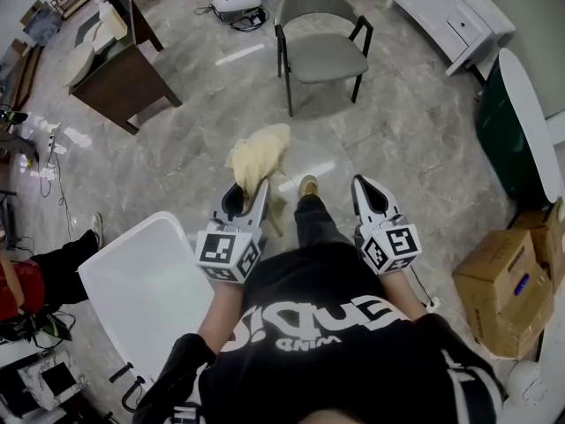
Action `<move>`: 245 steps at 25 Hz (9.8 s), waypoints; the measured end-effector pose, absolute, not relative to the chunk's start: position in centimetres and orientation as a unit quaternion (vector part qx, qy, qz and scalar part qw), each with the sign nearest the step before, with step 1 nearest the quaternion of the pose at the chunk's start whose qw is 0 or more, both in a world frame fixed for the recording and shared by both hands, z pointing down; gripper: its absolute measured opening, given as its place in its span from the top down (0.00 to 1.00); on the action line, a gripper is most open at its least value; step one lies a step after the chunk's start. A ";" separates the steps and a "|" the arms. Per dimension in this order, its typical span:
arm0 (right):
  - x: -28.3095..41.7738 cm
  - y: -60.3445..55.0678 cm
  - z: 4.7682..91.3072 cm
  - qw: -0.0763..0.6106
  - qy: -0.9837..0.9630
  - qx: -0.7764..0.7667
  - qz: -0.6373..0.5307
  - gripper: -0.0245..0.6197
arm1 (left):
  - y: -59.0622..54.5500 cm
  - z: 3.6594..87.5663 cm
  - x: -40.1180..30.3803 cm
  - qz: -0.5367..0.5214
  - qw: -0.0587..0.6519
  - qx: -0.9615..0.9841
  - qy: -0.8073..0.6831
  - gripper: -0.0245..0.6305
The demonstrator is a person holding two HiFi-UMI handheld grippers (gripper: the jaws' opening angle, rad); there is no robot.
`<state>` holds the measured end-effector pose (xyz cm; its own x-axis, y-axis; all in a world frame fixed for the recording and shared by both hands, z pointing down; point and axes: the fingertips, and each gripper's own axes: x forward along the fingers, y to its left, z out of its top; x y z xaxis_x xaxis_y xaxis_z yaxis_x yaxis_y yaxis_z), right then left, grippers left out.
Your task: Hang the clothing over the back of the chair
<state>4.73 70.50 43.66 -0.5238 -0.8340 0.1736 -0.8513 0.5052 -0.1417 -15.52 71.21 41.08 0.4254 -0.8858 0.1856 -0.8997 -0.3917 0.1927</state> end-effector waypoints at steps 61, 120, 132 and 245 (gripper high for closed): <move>4.3 16.4 43.8 0.038 -0.878 0.463 0.121 0.94 | 18.1 39.4 -16.7 0.020 0.120 0.828 -0.547 0.72; 6.9 -17.9 40.1 0.024 -0.864 0.491 0.108 0.94 | -24.0 31.6 -8.9 -0.009 0.073 0.883 -0.463 0.72; 7.5 -20.8 40.6 0.027 -0.868 0.483 0.115 0.94 | -31.4 31.0 -7.5 -0.012 0.065 0.875 -0.479 0.72; 4.4 -20.0 40.9 0.035 -0.898 0.422 0.118 0.94 | -18.1 40.4 -14.2 0.046 0.104 0.833 -0.541 0.94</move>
